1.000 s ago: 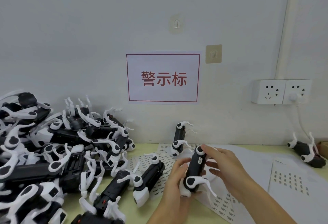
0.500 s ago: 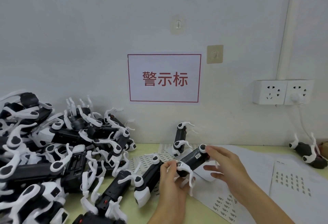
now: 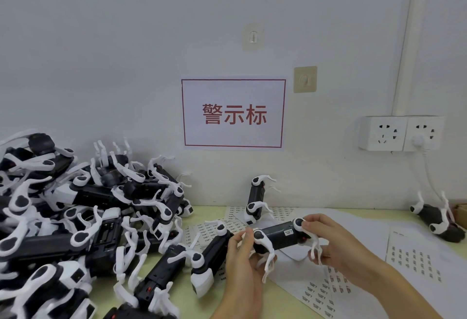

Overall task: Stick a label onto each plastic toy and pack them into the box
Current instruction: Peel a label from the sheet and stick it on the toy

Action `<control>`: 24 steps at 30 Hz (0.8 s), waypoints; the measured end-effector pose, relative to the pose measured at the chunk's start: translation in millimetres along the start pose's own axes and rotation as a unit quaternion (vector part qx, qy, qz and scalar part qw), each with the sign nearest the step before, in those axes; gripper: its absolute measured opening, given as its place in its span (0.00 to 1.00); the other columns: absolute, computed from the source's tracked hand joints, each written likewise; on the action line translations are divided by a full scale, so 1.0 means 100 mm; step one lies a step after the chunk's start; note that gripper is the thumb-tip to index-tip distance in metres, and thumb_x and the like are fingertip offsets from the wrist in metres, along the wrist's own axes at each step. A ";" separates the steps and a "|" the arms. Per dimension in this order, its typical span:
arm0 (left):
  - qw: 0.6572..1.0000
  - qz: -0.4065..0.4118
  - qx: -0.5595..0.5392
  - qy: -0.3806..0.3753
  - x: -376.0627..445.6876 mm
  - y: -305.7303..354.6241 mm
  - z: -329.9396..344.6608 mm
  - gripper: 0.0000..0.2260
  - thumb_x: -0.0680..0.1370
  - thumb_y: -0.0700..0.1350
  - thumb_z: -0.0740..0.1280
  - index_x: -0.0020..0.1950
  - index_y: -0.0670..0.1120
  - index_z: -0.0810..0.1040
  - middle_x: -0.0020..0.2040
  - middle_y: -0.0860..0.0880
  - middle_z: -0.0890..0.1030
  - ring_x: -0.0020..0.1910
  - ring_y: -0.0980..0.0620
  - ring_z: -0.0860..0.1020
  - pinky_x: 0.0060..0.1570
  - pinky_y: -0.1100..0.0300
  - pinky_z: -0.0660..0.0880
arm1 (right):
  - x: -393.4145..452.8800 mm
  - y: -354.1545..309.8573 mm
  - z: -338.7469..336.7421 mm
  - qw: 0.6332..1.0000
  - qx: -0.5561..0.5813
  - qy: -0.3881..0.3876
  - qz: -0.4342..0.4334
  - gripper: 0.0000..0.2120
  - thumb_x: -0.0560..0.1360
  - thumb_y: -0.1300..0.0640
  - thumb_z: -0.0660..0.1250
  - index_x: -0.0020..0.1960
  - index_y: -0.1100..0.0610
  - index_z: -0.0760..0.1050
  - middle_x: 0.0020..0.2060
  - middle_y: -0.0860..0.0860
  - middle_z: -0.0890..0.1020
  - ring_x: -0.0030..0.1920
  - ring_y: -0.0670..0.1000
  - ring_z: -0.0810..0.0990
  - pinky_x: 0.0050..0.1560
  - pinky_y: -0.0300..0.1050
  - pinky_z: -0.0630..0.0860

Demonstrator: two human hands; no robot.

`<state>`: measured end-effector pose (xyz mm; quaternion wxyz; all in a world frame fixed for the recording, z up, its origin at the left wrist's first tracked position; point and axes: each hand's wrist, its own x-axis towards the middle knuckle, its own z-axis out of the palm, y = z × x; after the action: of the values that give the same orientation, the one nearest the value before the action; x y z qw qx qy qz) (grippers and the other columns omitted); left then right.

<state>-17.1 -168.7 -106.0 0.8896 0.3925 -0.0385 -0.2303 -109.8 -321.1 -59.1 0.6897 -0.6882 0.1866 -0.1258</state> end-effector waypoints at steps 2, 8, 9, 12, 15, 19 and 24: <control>1.000 0.002 -0.005 -0.003 0.00 -0.01 -0.01 0.14 0.78 0.46 0.68 0.58 0.38 0.76 0.43 0.39 0.84 0.34 0.43 0.81 0.44 0.47 0.77 | 0.03 0.04 0.03 1.000 0.016 0.021 -0.013 0.11 0.73 0.48 0.71 0.51 0.53 0.81 0.47 0.59 0.82 0.32 0.53 0.74 0.36 0.45 0.73; 1.000 0.005 0.001 -0.016 0.00 0.00 -0.03 0.09 0.78 0.40 0.69 0.58 0.41 0.78 0.43 0.37 0.85 0.42 0.36 0.84 0.41 0.49 0.81 | 0.17 0.29 -0.01 0.995 0.015 0.097 0.019 0.22 0.81 0.43 0.57 0.56 0.62 0.76 0.44 0.69 0.80 0.23 0.56 0.71 0.27 0.43 0.69; 1.000 0.009 0.009 -0.019 0.00 0.00 -0.03 0.09 0.77 0.40 0.70 0.57 0.42 0.79 0.41 0.37 0.84 0.41 0.36 0.84 0.39 0.50 0.81 | 0.18 0.32 -0.03 0.994 0.025 0.103 0.024 0.22 0.82 0.44 0.56 0.54 0.63 0.76 0.42 0.68 0.81 0.22 0.56 0.72 0.27 0.44 0.69; 0.999 0.020 0.028 -0.018 -0.02 0.00 -0.03 0.10 0.74 0.42 0.72 0.53 0.42 0.80 0.40 0.39 0.84 0.39 0.39 0.83 0.36 0.52 0.81 | 0.21 0.36 -0.05 0.991 0.049 0.119 0.038 0.23 0.82 0.44 0.57 0.52 0.64 0.76 0.35 0.63 0.82 0.21 0.58 0.73 0.27 0.45 0.69; 0.999 0.021 0.032 -0.011 -0.01 0.00 -0.03 0.10 0.73 0.42 0.73 0.53 0.42 0.81 0.41 0.39 0.84 0.39 0.39 0.83 0.37 0.52 0.81 | 0.22 0.38 -0.06 0.992 0.040 0.117 0.035 0.23 0.81 0.41 0.56 0.51 0.60 0.77 0.33 0.58 0.84 0.22 0.58 0.74 0.25 0.44 0.68; 1.000 0.014 0.027 -0.008 0.00 -0.01 -0.02 0.07 0.79 0.40 0.69 0.56 0.43 0.82 0.46 0.38 0.85 0.41 0.42 0.85 0.43 0.53 0.80 | 0.18 0.36 -0.04 0.994 0.005 0.106 -0.002 0.23 0.82 0.39 0.51 0.53 0.52 0.79 0.36 0.59 0.85 0.24 0.58 0.77 0.24 0.42 0.67; 0.998 -0.028 0.049 0.006 0.04 0.02 0.06 0.10 0.81 0.48 0.65 0.56 0.47 0.83 0.44 0.47 0.87 0.45 0.48 0.84 0.47 0.54 0.77 | 0.10 0.33 0.00 0.982 -0.084 0.141 -0.094 0.19 0.83 0.41 0.51 0.52 0.47 0.79 0.32 0.57 0.84 0.27 0.56 0.81 0.30 0.43 0.71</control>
<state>-14.1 -173.0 -101.1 0.8629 0.4376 -0.0332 -0.2508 -103.6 -324.8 -92.9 0.5815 -0.7336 0.2259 -0.2697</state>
